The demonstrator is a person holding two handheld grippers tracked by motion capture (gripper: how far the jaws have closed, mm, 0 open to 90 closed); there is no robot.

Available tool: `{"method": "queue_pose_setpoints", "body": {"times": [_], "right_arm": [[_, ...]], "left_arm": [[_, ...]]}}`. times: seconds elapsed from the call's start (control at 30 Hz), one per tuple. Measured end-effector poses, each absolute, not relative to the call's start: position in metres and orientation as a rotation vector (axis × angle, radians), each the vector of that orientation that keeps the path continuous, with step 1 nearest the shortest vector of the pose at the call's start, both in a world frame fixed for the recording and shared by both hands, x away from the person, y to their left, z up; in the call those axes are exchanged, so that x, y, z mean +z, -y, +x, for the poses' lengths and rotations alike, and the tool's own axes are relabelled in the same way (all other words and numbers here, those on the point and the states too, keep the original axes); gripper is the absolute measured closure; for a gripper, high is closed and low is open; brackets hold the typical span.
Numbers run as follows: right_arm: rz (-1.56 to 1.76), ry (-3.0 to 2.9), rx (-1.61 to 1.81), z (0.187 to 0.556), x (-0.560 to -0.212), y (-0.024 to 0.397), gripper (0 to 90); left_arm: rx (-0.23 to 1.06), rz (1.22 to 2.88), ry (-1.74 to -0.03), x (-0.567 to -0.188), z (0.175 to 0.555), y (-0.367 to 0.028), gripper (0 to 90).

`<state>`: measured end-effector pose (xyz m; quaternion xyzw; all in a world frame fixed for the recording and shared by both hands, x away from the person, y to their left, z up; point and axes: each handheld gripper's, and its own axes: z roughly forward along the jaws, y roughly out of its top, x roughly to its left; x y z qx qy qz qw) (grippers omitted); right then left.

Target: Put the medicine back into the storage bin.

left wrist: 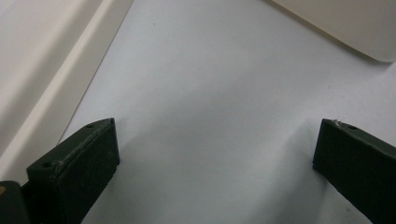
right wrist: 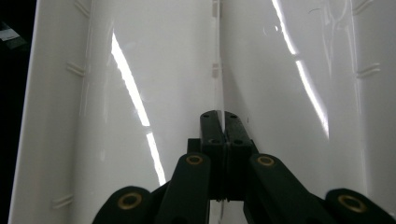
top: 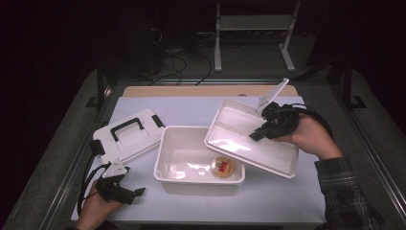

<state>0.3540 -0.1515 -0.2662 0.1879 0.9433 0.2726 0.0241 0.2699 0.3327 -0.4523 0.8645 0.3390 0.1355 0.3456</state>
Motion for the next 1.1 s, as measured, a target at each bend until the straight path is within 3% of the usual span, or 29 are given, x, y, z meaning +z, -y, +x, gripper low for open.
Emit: {"method": "queue_pose_setpoints", "body": {"times": [1.1], "right_arm": [[0.137,-3.108,0.778,0.368,-0.285,0.018,89.1]], "left_arm": [[0.354,2.247,-0.876,-0.452,0.270,-0.333,0.0]]}}
